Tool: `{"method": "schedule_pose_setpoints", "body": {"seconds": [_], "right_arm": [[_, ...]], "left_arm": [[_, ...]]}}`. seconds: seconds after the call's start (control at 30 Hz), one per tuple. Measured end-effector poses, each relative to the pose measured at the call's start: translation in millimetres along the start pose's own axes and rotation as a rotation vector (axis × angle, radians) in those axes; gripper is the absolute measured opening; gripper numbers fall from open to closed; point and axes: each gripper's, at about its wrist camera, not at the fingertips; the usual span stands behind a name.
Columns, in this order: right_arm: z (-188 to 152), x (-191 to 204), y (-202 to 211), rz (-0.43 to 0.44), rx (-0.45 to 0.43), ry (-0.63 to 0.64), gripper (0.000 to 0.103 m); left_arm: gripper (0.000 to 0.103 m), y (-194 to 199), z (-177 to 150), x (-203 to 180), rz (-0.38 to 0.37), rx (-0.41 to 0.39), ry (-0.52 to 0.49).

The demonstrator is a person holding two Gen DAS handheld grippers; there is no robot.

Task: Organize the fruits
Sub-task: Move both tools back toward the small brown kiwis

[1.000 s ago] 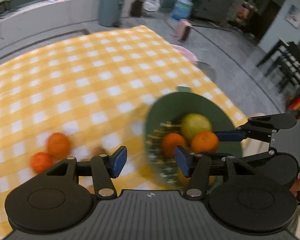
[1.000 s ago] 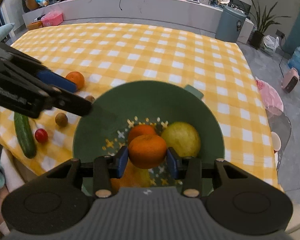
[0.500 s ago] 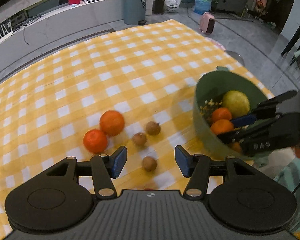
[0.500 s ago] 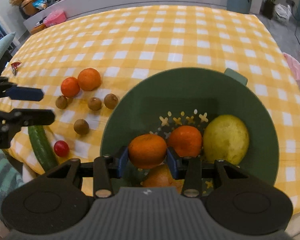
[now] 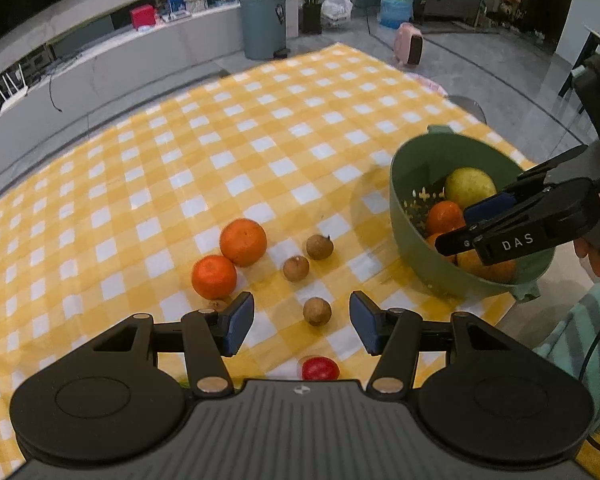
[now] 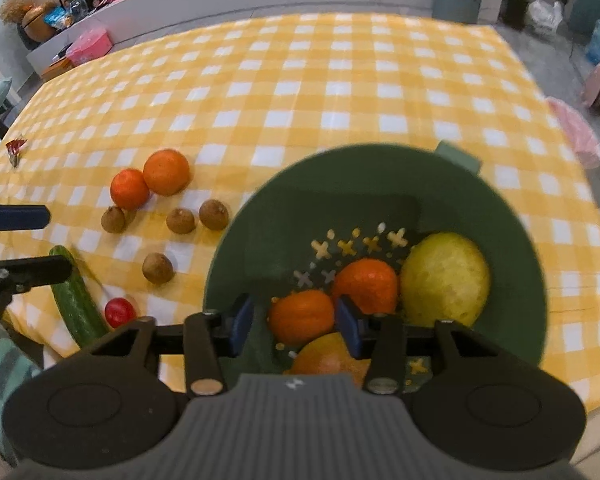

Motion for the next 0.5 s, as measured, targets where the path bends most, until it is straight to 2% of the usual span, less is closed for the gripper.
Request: {"method": "schedule_pose_setpoints", "body": {"seconds": [0.13, 0.33, 0.5], "right_arm": [[-5.8, 13.6, 28.1, -0.02, -0.101, 0.002, 0.052], [-22.7, 35.4, 60.0, 0.036, -0.251, -0.071, 0.056], [-36.9, 57.7, 58.5, 0.073, -0.281, -0.092, 0.059]], "left_arm": [[0.066, 17.5, -1.4, 6.3, -0.004, -0.04, 0.024], [0.067, 33.5, -9.5, 12.9, -0.047, -0.065, 0.039], [0.068, 46.6, -18.6, 21.9, -0.057, -0.104, 0.062]]}}
Point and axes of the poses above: each gripper's, at about its wrist camera, not at the fingertips, and y roughly against the way its jaws point, x to its left, z to its top, and after that the axes turned 9 degrees about z, right-handed
